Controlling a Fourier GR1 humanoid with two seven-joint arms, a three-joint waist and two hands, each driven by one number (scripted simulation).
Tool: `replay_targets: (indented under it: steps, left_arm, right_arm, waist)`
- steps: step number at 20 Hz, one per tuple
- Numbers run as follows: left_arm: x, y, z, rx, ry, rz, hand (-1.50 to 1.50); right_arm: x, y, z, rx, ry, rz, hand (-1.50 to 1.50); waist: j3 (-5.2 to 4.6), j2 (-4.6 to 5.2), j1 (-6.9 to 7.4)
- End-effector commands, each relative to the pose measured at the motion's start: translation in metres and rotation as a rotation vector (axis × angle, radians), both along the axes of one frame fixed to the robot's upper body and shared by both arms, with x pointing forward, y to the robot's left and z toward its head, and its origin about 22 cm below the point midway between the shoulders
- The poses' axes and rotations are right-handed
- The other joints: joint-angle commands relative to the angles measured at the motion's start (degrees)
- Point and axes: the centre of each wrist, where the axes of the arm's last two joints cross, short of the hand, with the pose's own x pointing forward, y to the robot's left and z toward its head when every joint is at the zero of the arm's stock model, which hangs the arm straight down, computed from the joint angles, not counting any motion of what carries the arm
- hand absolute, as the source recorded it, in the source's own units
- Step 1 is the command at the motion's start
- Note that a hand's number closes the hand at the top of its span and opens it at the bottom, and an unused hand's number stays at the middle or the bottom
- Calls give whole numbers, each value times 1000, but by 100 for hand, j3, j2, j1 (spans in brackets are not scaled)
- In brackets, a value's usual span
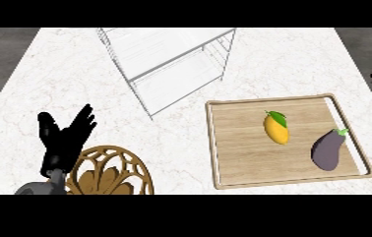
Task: Pick the lemon from the tray and place it in the tiered shelf
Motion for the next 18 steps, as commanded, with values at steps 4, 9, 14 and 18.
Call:
replay_targets:
  steps: [4,9,14,18]
  left_arm:
    - [8,6,2,5,6,-4,0]
    - [1,3,8,6,-6,-7,0]
    - [-5,8,-10,8,-4,-28,0]
    - [3,6,3,-8,7,-21,0]
  right_arm:
    - [9,49,49,-172,118,35,-150]
    - [22,106,61,-223,121,-83,-150]
    - [27,149,58,-369,155,-131,-150]
    - [21,185,36,-380,225,-136,-150]
  waist:
    - [-7,-7,-14]
    - [-2,-3,57]
    - [-2,12,77]
    - [1,7,46]
